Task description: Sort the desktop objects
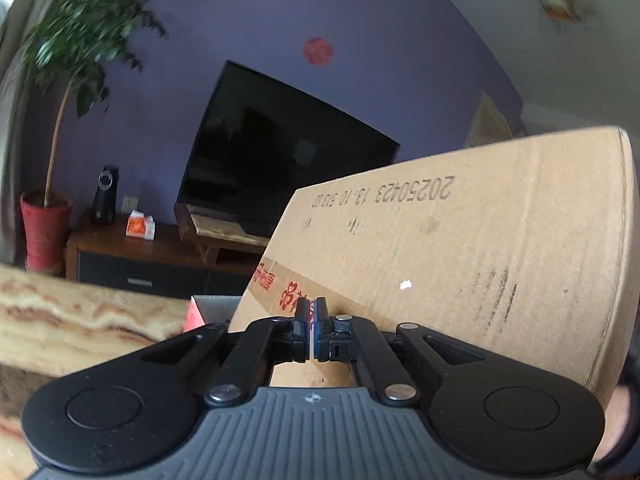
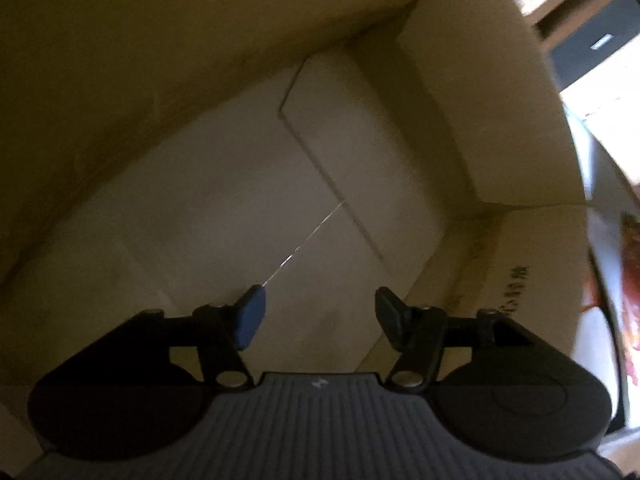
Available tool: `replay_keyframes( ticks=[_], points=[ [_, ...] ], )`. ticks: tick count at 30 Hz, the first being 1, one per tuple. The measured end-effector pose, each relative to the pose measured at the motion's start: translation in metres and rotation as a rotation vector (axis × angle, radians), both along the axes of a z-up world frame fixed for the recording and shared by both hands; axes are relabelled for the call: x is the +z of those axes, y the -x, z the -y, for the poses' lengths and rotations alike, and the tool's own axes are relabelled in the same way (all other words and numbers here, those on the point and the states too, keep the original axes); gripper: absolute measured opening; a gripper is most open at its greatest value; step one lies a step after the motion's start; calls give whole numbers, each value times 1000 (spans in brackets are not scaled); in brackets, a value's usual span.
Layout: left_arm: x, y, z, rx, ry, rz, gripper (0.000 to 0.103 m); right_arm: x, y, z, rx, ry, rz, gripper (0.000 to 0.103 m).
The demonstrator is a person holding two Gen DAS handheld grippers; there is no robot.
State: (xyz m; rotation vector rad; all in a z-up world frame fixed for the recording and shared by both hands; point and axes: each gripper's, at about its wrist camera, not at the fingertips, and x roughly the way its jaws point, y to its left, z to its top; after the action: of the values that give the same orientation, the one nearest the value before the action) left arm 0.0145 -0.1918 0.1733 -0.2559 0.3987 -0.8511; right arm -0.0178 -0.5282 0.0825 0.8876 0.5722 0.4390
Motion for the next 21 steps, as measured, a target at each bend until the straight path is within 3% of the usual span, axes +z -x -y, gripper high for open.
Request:
replay_keyframes(
  ticks=[8, 11, 15, 17, 19, 21],
  points=[
    [-16, -5, -14, 16, 39, -105, 4, 11, 3, -7, -55, 99, -65, 64],
    [-23, -7, -20, 21, 49, -142, 4, 19, 18, 5, -141, 111, -87, 64],
    [-32, -8, -29, 28, 61, -191, 4, 40, 45, 13, -285, 230, -102, 63],
    [-41, -9, -40, 65, 63, -220, 5, 63, 69, 19, -374, 300, -99, 47],
    [-56, -12, -54, 118, 65, -278, 5, 53, 79, 33, -473, 343, -75, 19],
    [-74, -16, -67, 153, 75, -363, 5, 63, 92, 40, -546, 379, -26, 4]
  ],
)
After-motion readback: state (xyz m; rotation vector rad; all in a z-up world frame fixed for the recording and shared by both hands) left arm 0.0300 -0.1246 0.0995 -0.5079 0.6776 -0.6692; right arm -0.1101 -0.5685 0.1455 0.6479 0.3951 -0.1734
